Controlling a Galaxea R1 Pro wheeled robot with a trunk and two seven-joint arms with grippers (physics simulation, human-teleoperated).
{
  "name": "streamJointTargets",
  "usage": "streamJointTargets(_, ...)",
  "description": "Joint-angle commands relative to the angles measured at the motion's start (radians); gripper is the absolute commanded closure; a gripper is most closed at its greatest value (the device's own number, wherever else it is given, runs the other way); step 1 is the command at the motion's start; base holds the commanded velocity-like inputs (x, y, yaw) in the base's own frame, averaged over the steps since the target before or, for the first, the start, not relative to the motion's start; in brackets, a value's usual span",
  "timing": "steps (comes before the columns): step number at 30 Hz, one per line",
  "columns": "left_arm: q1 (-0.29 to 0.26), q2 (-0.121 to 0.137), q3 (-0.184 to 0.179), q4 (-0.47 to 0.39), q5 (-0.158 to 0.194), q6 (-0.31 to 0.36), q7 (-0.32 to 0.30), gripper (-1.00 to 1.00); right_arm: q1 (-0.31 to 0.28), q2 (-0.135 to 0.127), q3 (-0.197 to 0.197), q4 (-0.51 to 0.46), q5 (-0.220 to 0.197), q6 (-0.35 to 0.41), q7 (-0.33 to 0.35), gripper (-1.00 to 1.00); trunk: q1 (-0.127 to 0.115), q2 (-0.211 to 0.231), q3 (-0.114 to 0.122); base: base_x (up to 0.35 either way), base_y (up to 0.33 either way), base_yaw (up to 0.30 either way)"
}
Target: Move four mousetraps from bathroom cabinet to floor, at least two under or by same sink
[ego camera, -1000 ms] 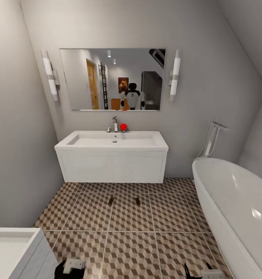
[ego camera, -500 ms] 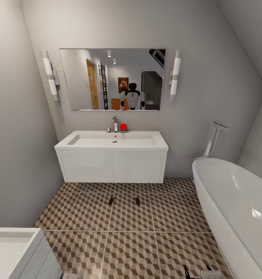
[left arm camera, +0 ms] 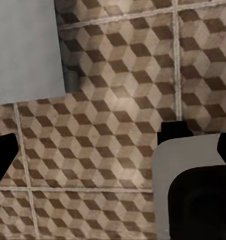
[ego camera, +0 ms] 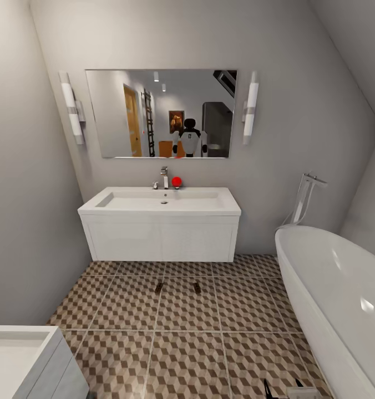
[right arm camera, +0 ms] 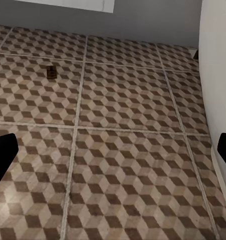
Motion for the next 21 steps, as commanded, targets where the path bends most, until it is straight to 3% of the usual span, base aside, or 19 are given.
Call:
streamJointTargets(1,0.008,-0.001,-0.009,0.003,0.007,-0.006,-0.001,-1.00,-0.001,0.000,0.006,0.001,0.001,-0.002,-0.008,-1.00,0.000,-0.001,-0.001,0.000,0.000,0.000)
streamJointTargets(6,0.063,-0.032,-0.009,0.003,0.007,-0.006,-0.006,-1.00,0.000,0.000,0.006,0.001,0.001,-0.002,-0.008,-1.00,0.000,-0.001,-0.001,0.000,0.000,0.000)
streamJointTargets(14,0.076,-0.062,0.001,-0.002,0.017,-0.005,-0.003,-1.00,0.000,0.000,0.006,0.001,0.001,-0.002,-0.008,-1.00,0.000,-0.001,-0.001,0.000,0.000,0.000)
streamJointTargets(19,0.079,-0.064,0.063,-0.023,0.089,-0.006,0.002,-1.00,-0.001,0.000,0.006,0.001,0.001,-0.002,-0.008,-1.00,0.000,-0.001,-0.001,0.000,0.000,0.000)
streamJointTargets(21,0.079,-0.062,0.073,-0.038,0.100,-0.006,0.002,-1.00,0.000,0.000,0.006,0.001,0.001,-0.001,-0.008,-1.00,0.000,-0.001,-0.001,0.000,0.000,0.000)
